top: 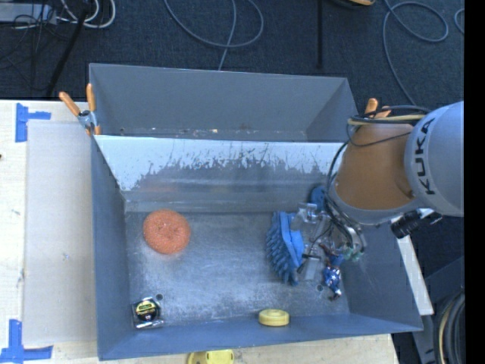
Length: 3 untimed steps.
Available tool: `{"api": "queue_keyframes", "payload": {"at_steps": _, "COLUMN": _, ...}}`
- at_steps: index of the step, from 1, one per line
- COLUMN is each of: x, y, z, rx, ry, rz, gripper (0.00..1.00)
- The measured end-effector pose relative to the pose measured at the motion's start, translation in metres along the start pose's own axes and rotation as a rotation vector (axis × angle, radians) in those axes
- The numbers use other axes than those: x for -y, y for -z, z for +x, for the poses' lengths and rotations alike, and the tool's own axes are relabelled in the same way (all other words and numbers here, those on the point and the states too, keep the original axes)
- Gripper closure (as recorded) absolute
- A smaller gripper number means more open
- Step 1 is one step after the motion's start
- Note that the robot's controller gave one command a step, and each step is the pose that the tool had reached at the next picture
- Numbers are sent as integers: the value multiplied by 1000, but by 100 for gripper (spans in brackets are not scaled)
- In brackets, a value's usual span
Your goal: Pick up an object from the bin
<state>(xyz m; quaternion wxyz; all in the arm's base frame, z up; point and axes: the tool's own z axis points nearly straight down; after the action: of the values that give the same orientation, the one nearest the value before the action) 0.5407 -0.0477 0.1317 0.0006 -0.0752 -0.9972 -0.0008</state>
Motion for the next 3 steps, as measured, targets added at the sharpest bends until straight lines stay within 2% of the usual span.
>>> {"api": "queue_keyframes", "payload": {"at_steps": 1, "x": 4, "y": -43, "z": 28, "rx": -2, "ry": -7, "rz": 1, "gripper": 0}}
{"api": "queue_keyframes", "payload": {"at_steps": 2, "x": -2, "y": -58, "z": 4, "rx": 8, "ry": -128, "rz": 0, "gripper": 100}}
{"api": "queue_keyframes", "payload": {"at_steps": 3, "x": -2, "y": -58, "z": 4, "rx": 8, "ry": -127, "rz": 1, "gripper": 100}}
